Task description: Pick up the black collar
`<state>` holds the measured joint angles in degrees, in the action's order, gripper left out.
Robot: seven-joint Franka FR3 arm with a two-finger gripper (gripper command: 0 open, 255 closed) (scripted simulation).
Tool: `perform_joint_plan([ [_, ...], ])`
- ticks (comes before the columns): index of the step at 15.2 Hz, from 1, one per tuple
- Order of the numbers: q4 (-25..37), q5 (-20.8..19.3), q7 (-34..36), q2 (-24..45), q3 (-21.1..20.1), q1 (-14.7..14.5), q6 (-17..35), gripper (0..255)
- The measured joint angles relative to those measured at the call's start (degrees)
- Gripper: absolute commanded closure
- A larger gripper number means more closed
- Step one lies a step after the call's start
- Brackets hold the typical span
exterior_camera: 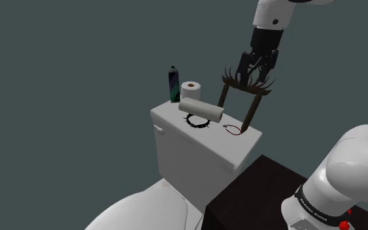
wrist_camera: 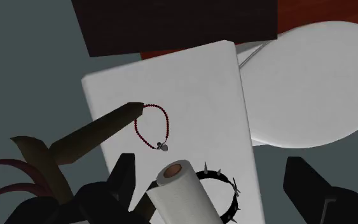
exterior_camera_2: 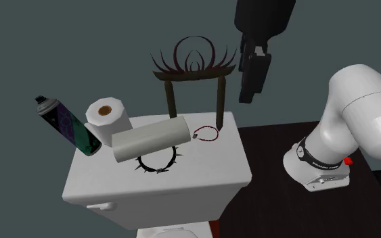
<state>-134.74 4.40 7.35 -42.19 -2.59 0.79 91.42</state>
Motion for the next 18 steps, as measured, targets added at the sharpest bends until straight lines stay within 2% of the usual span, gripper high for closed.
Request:
perform_joint_plan([
  [4,0.4,-1.2,-3.3,4.4,0.0,-0.9,2.6,0],
  [18,9.3,-10.4,-19.5,35.4,-4.2,-6.3,16.0,0],
])
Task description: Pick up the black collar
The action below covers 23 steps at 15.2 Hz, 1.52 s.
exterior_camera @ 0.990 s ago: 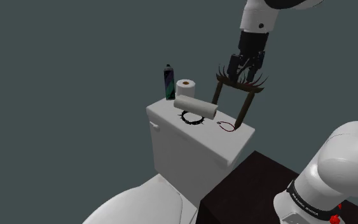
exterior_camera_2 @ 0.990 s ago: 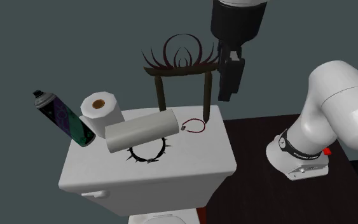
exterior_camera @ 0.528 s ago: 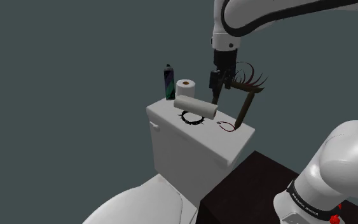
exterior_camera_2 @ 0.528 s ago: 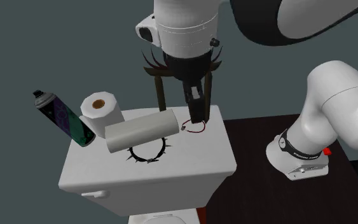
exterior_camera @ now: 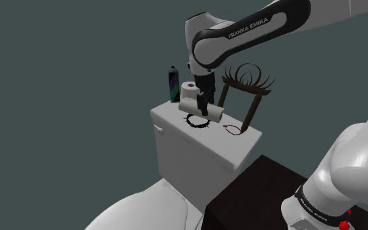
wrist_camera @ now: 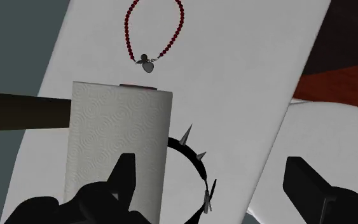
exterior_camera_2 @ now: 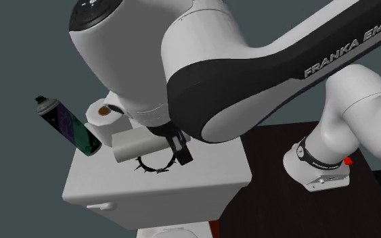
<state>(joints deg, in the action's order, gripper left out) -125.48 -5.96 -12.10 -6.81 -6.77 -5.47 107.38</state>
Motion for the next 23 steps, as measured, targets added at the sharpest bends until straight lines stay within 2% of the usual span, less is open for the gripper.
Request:
perform_joint_plan([
  [5,5.3,-4.9,-4.1,11.0,-1.8,-1.7,2.6,0],
  [7,6.1,-5.2,-4.3,12.8,-2.6,-2.5,2.2,0],
  [14,4.0,-6.9,-3.3,15.5,-2.6,-2.5,8.8,0],
  [15,3.9,-7.0,-3.4,15.5,-2.6,-2.4,9.0,255],
  [17,4.3,-7.2,-3.3,15.3,-2.7,-2.4,9.8,255],
  [19,5.1,-9.0,-3.2,16.0,-2.3,-2.2,9.7,255],
  [23,4.3,-7.7,-3.6,15.4,-2.1,-1.9,10.8,255],
])
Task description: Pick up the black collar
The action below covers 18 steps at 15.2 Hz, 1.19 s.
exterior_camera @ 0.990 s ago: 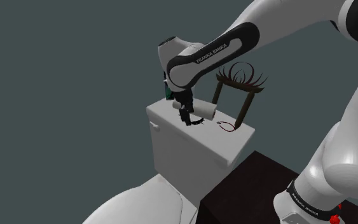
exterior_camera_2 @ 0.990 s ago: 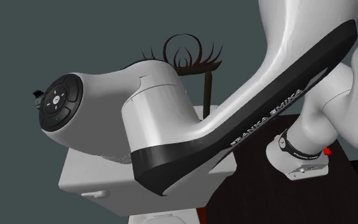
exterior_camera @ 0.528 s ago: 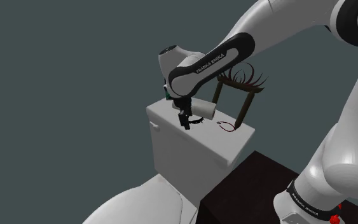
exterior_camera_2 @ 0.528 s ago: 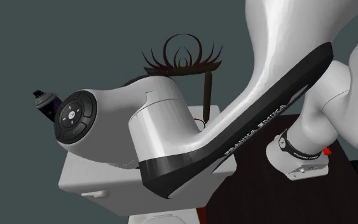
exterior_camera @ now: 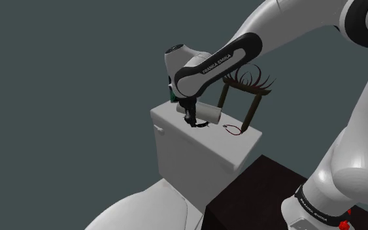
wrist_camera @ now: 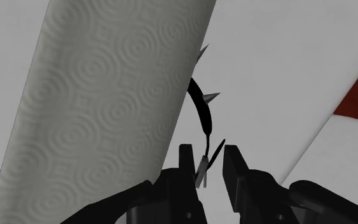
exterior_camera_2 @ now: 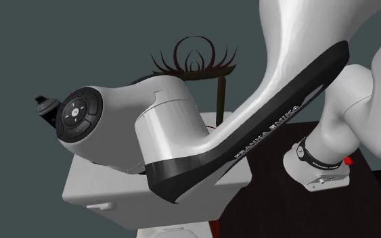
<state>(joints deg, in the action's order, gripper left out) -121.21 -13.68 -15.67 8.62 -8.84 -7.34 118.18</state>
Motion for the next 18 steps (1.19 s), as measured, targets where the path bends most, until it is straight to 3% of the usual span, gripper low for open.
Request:
perform_joint_plan([
  [4,0.2,0.3,-0.1,-0.1,0.0,0.0,-0.9,255],
  [18,4.4,2.3,-2.5,-4.2,-0.3,0.0,-11.8,255],
])
